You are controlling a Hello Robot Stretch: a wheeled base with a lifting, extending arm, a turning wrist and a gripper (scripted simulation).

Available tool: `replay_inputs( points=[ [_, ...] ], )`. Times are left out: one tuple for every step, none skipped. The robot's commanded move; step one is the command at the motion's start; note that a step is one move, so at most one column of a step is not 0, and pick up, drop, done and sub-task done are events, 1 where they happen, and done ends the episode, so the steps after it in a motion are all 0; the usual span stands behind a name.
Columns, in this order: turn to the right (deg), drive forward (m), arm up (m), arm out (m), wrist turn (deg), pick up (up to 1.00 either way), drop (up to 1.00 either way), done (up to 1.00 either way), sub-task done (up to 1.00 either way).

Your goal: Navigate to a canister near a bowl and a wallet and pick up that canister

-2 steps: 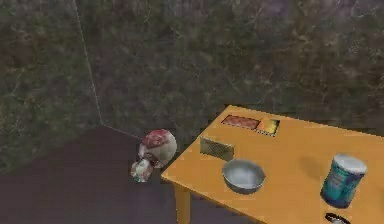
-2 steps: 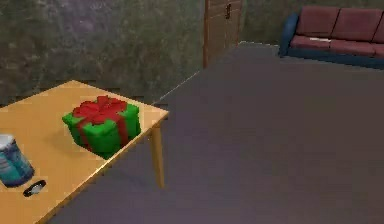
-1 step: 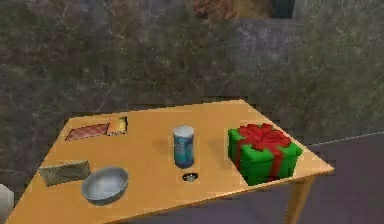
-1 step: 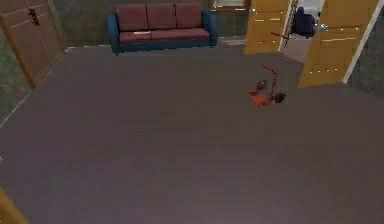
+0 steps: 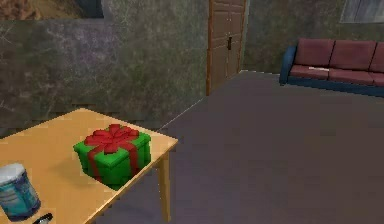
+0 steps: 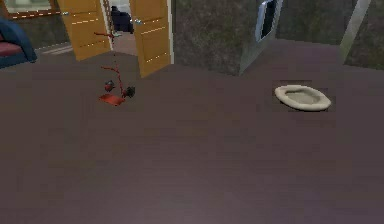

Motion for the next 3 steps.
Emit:
replay_inputs(
  points=[
    [6.0, 0.00, 0.00, 0.00, 0.0, 0.00, 0.00, 0.00, 0.00],
    [3.0, 0.00, 0.00, 0.00, 0.0, 0.00, 0.00, 0.00, 0.00],
    [21.0, 0.00, 0.00, 0.00, 0.0, 0.00, 0.00, 0.00, 0.00]
  ],
)
